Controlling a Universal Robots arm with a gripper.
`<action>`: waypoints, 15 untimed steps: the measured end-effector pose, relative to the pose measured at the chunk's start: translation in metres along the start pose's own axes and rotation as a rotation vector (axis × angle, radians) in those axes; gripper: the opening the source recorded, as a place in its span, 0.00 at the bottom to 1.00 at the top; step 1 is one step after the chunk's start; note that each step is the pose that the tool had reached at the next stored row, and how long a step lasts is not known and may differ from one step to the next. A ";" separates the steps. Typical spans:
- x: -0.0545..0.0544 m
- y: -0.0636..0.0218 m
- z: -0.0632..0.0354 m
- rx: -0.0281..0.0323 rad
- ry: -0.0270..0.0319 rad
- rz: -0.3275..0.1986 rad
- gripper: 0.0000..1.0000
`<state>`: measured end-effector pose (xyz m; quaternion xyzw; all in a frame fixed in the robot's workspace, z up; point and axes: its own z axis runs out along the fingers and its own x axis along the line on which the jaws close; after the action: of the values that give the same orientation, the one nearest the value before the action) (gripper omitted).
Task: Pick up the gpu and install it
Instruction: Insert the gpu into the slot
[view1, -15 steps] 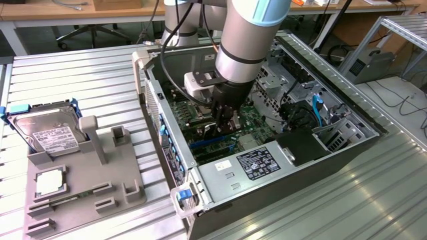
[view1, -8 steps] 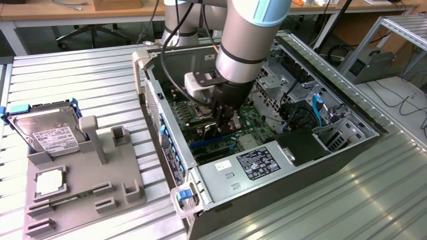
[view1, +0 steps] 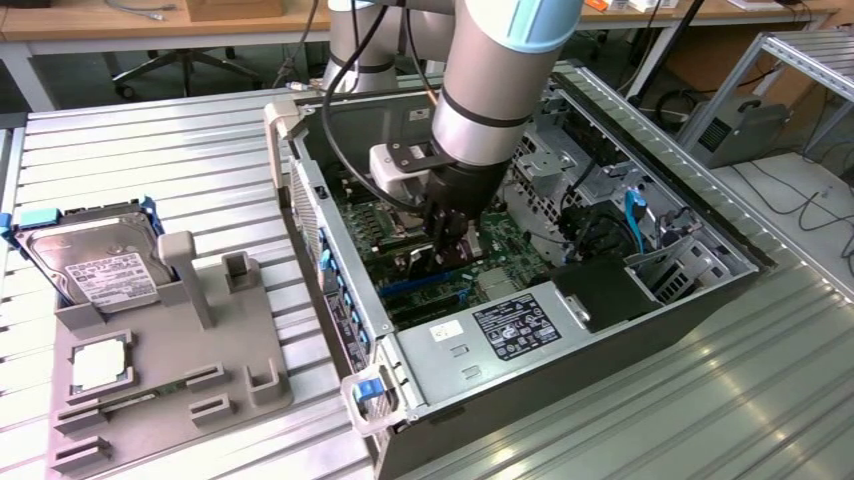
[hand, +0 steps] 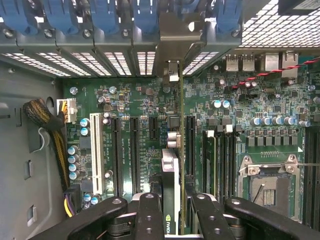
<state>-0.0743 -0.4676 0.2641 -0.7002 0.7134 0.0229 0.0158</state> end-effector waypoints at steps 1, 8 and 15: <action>0.000 0.0001 0.0000 0.0000 -0.0001 0.000 0.27; 0.000 0.0001 0.0011 0.0004 0.0003 0.008 0.27; 0.000 0.0006 0.0014 0.0006 0.0010 0.012 0.27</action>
<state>-0.0749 -0.4673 0.2628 -0.6959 0.7177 0.0225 0.0155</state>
